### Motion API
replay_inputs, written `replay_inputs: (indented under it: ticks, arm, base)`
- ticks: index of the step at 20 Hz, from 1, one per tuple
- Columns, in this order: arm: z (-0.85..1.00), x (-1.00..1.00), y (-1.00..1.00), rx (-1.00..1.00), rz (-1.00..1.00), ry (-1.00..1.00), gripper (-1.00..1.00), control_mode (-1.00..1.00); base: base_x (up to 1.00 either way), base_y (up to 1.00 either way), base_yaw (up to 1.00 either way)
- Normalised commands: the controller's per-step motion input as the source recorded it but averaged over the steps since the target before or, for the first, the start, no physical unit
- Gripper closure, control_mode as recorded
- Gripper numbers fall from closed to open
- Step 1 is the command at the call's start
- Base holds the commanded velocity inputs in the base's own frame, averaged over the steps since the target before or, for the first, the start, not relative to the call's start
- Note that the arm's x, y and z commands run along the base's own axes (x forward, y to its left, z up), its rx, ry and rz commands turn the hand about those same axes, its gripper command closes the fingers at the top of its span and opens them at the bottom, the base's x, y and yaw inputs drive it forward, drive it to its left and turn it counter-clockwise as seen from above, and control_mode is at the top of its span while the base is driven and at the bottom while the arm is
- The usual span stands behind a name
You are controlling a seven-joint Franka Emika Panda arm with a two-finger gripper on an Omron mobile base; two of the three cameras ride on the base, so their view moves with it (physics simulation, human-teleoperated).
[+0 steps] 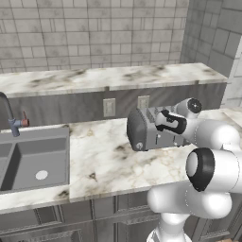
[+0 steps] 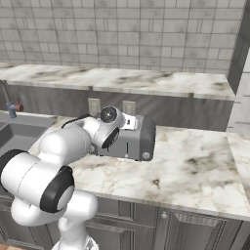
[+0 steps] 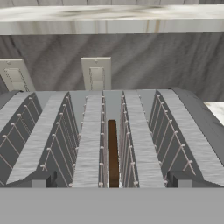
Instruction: Start the toaster. Once the lever pops up, take the bread to the plate on the dining counter.
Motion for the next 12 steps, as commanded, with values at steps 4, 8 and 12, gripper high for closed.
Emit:
replay_inputs:
  ticks: [4,8,12]
  arm:
    - [0.00,0.00,0.00,0.00,0.00,0.00,-1.00,-1.00]
    - [0.00,0.00,0.00,0.00,0.00,0.00,-1.00,-1.00]
    - [0.00,0.00,0.00,0.00,0.00,0.00,-1.00,-1.00]
  base:
    - [0.00,0.00,0.00]
    - [0.00,0.00,0.00]
    - [0.00,0.00,0.00]
